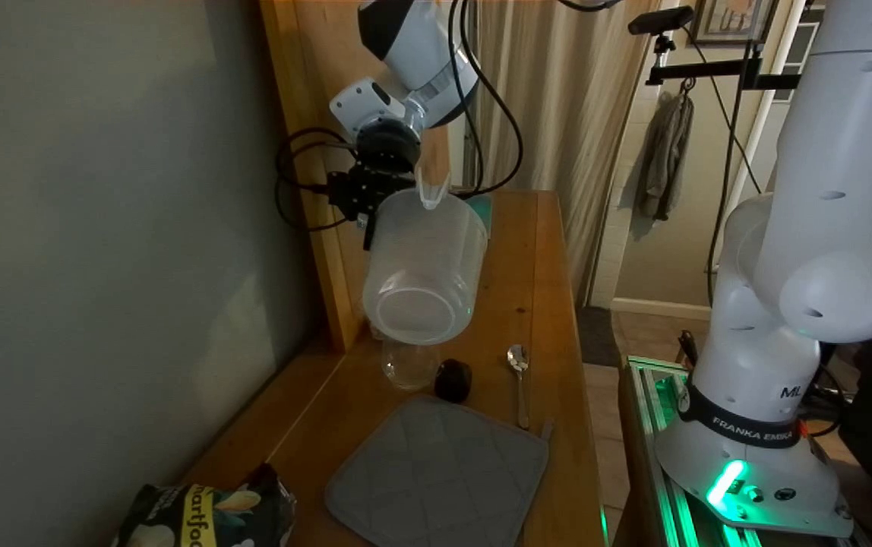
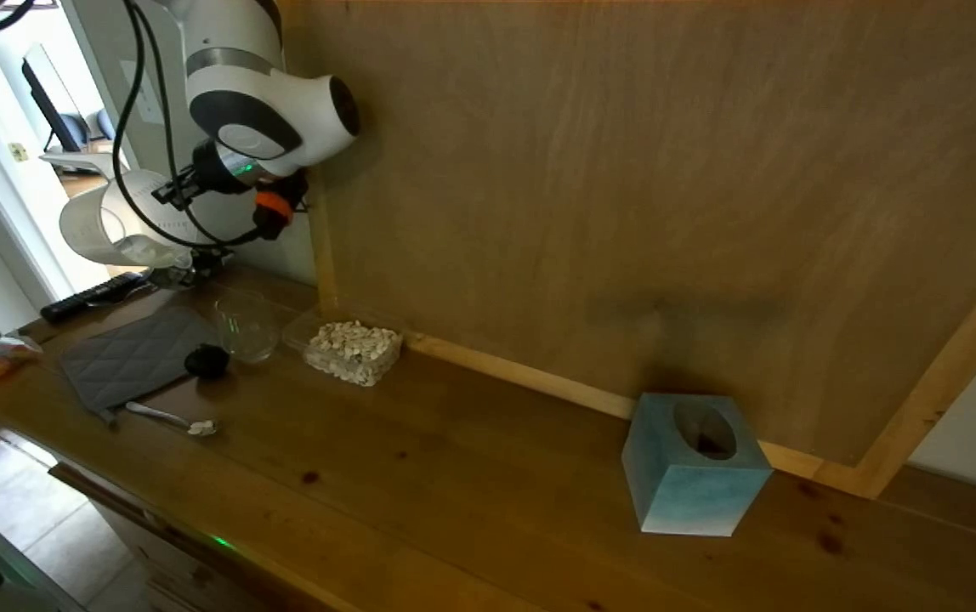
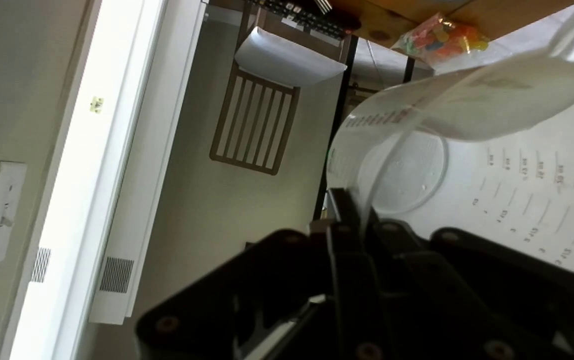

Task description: Pour the contents of the plastic jar into the glass cup

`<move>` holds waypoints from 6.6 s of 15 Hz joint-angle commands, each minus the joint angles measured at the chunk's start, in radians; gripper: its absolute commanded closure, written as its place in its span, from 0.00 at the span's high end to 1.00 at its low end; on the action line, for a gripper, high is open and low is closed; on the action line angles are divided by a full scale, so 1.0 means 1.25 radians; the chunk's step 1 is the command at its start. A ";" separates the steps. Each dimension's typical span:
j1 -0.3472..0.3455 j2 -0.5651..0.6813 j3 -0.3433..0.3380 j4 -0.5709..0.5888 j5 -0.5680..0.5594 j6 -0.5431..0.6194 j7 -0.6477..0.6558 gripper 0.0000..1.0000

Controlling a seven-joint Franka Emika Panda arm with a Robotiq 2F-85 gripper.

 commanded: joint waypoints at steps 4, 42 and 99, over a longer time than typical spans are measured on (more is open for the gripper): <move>-0.025 0.038 -0.013 0.038 0.018 -0.013 0.026 0.01; -0.011 0.017 0.007 0.020 -0.019 0.058 0.062 0.01; 0.167 -0.172 0.169 -0.199 -0.501 0.430 0.835 0.01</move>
